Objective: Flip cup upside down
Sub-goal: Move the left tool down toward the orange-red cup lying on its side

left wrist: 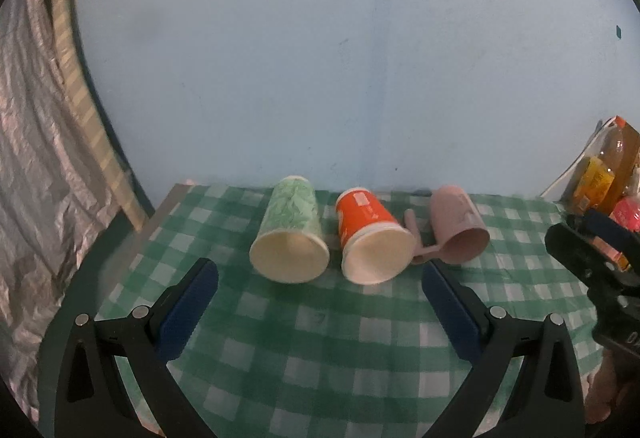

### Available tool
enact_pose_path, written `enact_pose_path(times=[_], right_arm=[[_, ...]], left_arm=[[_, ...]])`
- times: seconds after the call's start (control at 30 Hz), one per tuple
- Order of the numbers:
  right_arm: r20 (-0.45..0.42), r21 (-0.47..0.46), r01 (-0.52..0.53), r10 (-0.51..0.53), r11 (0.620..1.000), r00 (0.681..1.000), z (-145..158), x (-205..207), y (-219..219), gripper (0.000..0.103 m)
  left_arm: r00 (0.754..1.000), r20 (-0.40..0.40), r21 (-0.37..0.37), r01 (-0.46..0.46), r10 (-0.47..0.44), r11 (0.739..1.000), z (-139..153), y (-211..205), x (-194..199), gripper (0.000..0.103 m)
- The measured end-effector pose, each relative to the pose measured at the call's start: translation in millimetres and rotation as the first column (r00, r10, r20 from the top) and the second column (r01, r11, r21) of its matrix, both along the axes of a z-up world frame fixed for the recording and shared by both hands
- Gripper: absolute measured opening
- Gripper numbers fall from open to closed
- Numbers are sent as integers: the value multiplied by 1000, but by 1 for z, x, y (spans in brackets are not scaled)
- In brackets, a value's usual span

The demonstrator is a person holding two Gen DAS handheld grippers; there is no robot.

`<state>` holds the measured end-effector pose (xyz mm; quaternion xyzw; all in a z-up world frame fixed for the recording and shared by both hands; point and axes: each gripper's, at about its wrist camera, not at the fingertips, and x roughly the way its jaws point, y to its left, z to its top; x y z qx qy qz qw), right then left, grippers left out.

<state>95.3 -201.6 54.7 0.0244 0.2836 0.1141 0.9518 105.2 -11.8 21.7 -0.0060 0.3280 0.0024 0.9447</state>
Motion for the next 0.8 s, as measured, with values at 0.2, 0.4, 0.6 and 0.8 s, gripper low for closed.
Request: enact_pose_path(times=[0.2, 0.4, 0.6, 0.8], right_arm=[[-81, 15, -25, 26, 1000, 996, 14, 35, -4, 93], [-220, 50, -30, 40, 998, 975, 15, 79, -10, 93], [-404, 129, -15, 66, 992, 913, 3, 133, -19, 93], [-561, 206, -1, 119, 979, 819, -14, 176, -23, 93]], left_arm=[[995, -82, 45, 52, -49, 998, 5, -17, 31, 103], [983, -171, 20, 77, -72, 997, 7, -31, 70, 102], [964, -249, -65, 82, -96, 994, -1, -39, 107, 103], [921, -378, -110, 53, -91, 992, -25, -48, 143, 102]])
